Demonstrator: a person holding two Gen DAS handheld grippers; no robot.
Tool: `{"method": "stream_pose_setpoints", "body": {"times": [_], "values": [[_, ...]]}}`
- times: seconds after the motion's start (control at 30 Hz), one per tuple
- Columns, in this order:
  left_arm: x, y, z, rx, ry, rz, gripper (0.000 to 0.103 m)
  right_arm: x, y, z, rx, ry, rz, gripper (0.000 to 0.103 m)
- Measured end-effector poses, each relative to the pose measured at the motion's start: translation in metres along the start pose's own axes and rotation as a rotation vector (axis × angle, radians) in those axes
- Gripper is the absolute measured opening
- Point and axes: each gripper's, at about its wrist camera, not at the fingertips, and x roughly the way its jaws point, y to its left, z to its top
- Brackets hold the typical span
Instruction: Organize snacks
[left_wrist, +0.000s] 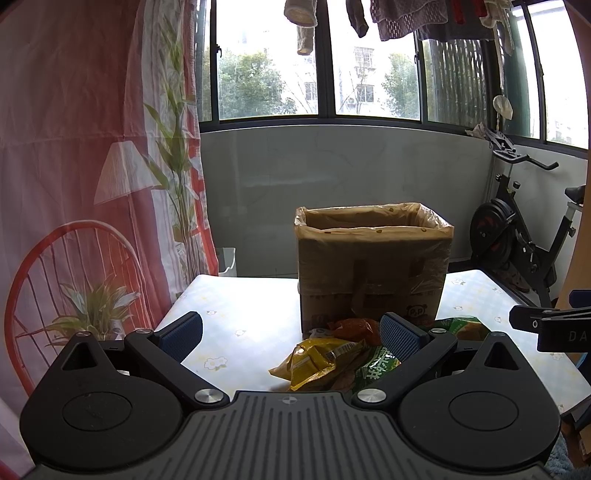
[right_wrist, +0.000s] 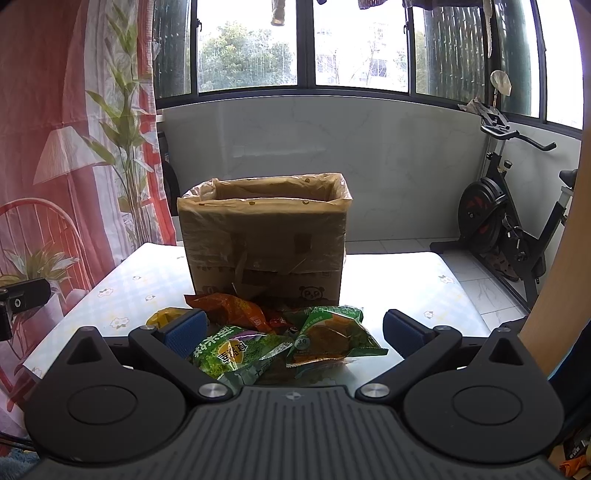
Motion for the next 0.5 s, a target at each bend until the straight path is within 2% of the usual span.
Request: {"method": "stream_pose_setpoints", "body": {"times": [0.5], "values": [[0.0001,0.0003,-0.0002,-0.001,0.000,-0.001,0.103,0.0006,0.0003,-0.0004,-0.001,-0.002,0.000,0.103]]}}
